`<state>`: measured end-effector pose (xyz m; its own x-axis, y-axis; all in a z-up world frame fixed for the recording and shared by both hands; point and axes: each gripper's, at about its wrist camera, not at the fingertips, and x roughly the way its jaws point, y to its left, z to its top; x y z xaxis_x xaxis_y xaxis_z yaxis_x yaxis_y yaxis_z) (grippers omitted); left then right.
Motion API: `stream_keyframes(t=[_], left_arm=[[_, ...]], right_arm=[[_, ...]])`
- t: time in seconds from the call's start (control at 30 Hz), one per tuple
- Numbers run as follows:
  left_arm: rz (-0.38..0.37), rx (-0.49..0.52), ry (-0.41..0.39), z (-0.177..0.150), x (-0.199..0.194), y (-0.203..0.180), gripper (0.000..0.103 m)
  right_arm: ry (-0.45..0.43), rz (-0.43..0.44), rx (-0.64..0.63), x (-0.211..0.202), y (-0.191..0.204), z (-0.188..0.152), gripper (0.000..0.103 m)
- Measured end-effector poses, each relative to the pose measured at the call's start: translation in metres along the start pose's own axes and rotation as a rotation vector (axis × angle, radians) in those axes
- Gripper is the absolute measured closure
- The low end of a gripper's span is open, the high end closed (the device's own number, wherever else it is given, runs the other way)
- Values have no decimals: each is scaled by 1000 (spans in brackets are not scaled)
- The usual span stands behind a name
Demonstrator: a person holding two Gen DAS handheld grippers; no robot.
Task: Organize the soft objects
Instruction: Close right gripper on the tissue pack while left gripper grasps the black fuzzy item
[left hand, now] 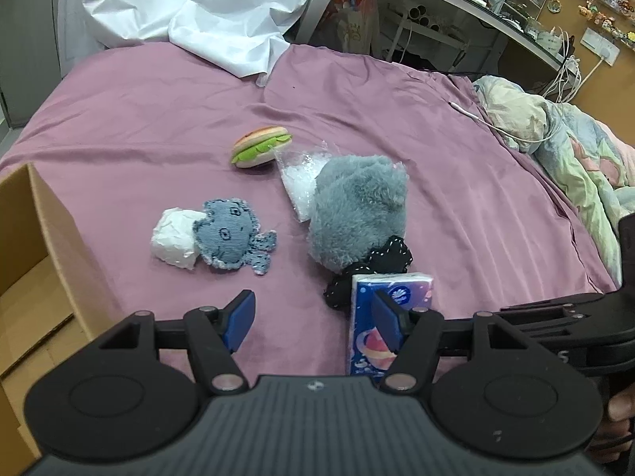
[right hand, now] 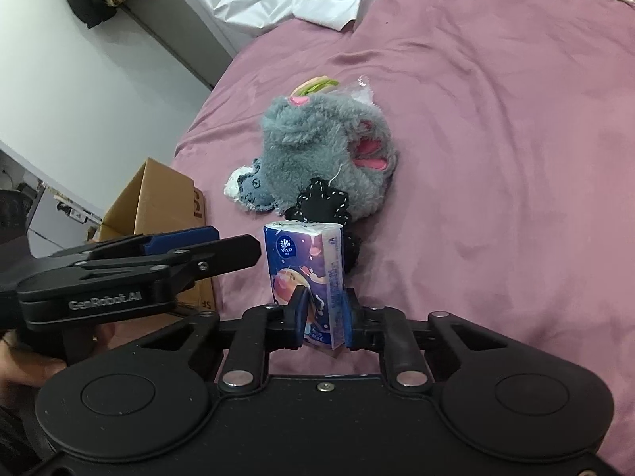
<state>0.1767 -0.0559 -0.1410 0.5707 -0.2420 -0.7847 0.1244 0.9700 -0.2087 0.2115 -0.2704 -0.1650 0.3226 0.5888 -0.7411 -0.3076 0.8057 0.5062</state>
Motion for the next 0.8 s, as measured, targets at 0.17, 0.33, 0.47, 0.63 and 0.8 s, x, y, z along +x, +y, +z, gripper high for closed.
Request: stream_keyframes(t=[0.17,0.33,0.47,0.63,0.8], left_arm=[[-14,-4,13,2,14,-3,39],[-50,-17,35,4,29,-7,39],[-93,-22,52,3,42,-11,39],[-107,-34,60,2,52,-13,55],[-118,-28,66,0,53,-16,72]], right_arm=[[-10,-44,22,-12,-6,3,86],[-14,-96,42,-20,-14,2,86],[-12,-115,55,-22,-21,2,86],[5,-108,64,-20,-22,2,85],[-5,-98,86,-12,-19,6,47]])
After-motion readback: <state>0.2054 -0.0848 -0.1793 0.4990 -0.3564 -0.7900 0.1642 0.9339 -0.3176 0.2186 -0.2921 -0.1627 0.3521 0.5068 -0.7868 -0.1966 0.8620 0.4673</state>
